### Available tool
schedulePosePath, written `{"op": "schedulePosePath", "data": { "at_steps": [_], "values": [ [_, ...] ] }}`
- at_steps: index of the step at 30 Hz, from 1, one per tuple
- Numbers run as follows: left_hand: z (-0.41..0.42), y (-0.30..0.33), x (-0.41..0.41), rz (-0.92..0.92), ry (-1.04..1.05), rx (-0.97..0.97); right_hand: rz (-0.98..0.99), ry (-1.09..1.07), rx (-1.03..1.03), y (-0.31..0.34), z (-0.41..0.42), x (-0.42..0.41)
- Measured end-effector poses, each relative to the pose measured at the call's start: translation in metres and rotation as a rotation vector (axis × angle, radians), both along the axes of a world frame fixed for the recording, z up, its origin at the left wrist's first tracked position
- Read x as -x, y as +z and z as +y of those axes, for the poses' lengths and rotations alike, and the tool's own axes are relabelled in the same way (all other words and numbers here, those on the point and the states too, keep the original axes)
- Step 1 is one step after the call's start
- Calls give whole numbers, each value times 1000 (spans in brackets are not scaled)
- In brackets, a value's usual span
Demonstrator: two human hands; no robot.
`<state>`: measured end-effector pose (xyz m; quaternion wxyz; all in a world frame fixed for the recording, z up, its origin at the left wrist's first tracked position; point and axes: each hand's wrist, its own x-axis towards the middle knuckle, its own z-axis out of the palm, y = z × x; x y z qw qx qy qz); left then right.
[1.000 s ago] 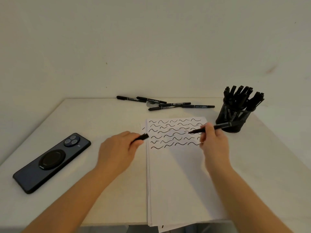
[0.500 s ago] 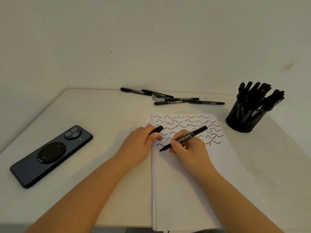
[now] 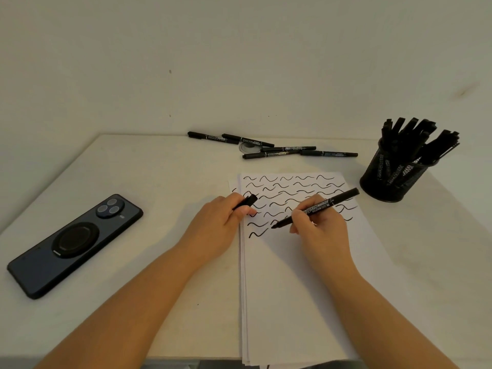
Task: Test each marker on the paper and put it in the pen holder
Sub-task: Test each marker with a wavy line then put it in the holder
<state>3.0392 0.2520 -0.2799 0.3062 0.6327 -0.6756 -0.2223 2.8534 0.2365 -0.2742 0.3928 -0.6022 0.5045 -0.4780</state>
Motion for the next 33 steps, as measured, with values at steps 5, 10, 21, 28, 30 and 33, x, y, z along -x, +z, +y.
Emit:
{"op": "schedulePosePath", "data": {
  "at_steps": [5,10,21,28,30,33],
  "values": [
    [3,0,1,-51,-10,57,-105,-2,-43,4,0,2],
    [4,0,2,-50,-29,91,-322,11,-109,9,-1,4],
    [6,1,6,-69,-67,132,-389,78,-142,7,-2,4],
    [7,4,9,-65,-94,150,-271,191,-94,6,1,0],
    [8,5,10,-31,-106,171,-246,234,-82,6,2,-1],
    [10,6,12,5,-132,202,-218,282,-57,6,3,-2]
  ]
}}
